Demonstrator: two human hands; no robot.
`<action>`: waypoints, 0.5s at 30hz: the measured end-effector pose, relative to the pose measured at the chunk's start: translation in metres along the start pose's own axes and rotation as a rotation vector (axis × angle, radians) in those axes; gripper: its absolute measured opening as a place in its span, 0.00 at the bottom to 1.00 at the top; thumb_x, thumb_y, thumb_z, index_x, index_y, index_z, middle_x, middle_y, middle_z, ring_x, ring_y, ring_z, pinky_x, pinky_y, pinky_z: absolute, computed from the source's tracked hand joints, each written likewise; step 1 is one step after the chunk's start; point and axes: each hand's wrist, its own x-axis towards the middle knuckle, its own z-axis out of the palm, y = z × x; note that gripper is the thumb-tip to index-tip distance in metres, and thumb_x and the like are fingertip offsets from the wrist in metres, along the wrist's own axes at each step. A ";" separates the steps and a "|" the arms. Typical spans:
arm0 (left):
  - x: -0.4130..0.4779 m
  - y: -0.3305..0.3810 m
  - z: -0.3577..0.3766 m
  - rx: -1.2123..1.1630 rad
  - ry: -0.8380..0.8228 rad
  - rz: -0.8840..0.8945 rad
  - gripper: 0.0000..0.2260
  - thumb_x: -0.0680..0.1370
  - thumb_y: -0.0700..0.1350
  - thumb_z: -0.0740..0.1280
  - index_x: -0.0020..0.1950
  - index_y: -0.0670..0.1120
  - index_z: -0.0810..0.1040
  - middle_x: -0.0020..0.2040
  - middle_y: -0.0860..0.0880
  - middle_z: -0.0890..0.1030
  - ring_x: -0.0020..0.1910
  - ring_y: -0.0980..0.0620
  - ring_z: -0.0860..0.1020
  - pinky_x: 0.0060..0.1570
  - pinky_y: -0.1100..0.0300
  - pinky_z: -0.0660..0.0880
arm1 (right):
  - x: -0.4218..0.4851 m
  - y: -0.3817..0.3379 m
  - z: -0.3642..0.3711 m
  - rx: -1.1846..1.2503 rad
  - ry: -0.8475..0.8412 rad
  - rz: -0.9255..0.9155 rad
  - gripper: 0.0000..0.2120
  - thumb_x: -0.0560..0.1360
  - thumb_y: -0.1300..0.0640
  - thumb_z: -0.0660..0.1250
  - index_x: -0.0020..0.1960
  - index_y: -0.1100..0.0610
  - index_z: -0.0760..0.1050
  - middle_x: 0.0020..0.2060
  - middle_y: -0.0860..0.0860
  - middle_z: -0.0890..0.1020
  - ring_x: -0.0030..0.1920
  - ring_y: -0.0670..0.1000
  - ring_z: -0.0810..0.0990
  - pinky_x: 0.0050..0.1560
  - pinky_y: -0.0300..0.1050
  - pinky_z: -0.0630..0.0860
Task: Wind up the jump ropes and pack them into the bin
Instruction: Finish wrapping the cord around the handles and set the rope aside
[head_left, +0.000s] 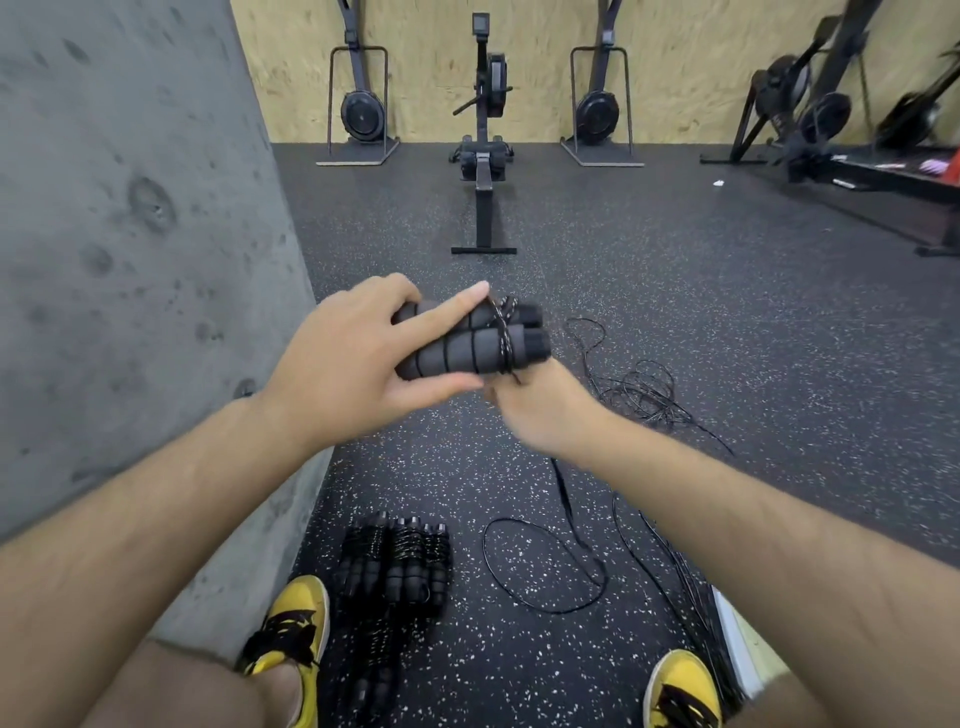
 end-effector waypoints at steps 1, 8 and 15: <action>0.001 -0.003 0.003 0.034 0.001 -0.031 0.32 0.79 0.70 0.60 0.79 0.57 0.66 0.48 0.45 0.74 0.42 0.45 0.73 0.38 0.52 0.72 | -0.004 -0.004 0.005 0.048 0.037 -0.022 0.14 0.83 0.62 0.52 0.43 0.52 0.71 0.34 0.47 0.73 0.33 0.47 0.70 0.34 0.39 0.67; 0.004 -0.024 0.018 0.153 0.000 -0.073 0.32 0.79 0.71 0.57 0.77 0.56 0.70 0.44 0.44 0.73 0.39 0.43 0.72 0.34 0.52 0.70 | -0.018 -0.021 0.006 0.085 0.023 0.022 0.15 0.85 0.50 0.51 0.53 0.54 0.74 0.34 0.44 0.74 0.32 0.44 0.73 0.33 0.42 0.67; -0.006 -0.045 0.027 0.187 -0.050 -0.077 0.31 0.77 0.70 0.58 0.75 0.54 0.73 0.42 0.43 0.72 0.37 0.42 0.73 0.33 0.53 0.68 | -0.035 -0.032 -0.012 -0.230 -0.015 -0.023 0.14 0.84 0.49 0.52 0.45 0.56 0.70 0.37 0.50 0.76 0.36 0.51 0.74 0.33 0.47 0.65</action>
